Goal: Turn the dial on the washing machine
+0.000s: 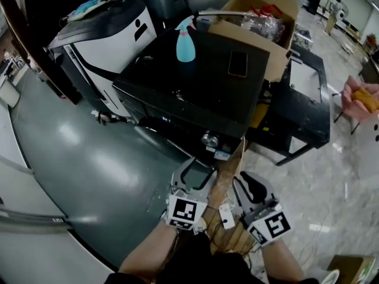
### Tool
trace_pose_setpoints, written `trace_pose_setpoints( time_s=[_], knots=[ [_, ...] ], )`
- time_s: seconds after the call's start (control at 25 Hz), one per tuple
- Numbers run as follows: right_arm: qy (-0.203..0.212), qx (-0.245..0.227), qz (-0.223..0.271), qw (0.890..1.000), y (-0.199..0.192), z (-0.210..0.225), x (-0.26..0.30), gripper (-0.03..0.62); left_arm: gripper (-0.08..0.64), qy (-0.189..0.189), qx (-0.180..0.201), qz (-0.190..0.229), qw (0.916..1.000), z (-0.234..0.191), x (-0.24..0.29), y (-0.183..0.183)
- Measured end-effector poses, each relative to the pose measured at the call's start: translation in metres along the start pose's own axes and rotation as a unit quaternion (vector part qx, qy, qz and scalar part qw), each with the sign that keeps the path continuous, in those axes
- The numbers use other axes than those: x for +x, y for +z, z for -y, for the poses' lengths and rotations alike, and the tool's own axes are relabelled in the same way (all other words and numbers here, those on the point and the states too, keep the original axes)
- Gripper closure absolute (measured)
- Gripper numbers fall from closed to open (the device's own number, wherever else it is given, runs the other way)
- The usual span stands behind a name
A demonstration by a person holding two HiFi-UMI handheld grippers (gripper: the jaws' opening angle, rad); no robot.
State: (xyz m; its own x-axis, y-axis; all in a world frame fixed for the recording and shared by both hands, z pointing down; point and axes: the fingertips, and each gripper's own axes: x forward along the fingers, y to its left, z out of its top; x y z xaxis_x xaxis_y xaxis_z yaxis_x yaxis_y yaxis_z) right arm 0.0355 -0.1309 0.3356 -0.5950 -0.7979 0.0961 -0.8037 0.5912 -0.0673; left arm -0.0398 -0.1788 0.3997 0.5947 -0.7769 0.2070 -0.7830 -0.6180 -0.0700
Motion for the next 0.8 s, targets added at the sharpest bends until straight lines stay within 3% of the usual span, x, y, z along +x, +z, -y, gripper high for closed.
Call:
trace_pose_setpoints(
  time_s=[0.32, 0.6, 0.8],
  knots=[
    [-0.043, 0.015, -0.017, 0.999, -0.011, 0.023, 0.014, 0.509, 0.308, -0.014, -0.004, -0.022, 0.9996, -0.021, 0.059, -0.032],
    [-0.057, 0.027, -0.024, 0.998, -0.035, 0.048, 0.018, 0.509, 0.297, 0.020, -0.027, -0.019, 0.9993, -0.032, 0.091, -0.049],
    [-0.057, 0.035, -0.028, 0.997, -0.047, 0.051, 0.024, 0.508, 0.290, 0.037, -0.016, -0.013, 0.9991, -0.037, 0.100, -0.053]
  ],
)
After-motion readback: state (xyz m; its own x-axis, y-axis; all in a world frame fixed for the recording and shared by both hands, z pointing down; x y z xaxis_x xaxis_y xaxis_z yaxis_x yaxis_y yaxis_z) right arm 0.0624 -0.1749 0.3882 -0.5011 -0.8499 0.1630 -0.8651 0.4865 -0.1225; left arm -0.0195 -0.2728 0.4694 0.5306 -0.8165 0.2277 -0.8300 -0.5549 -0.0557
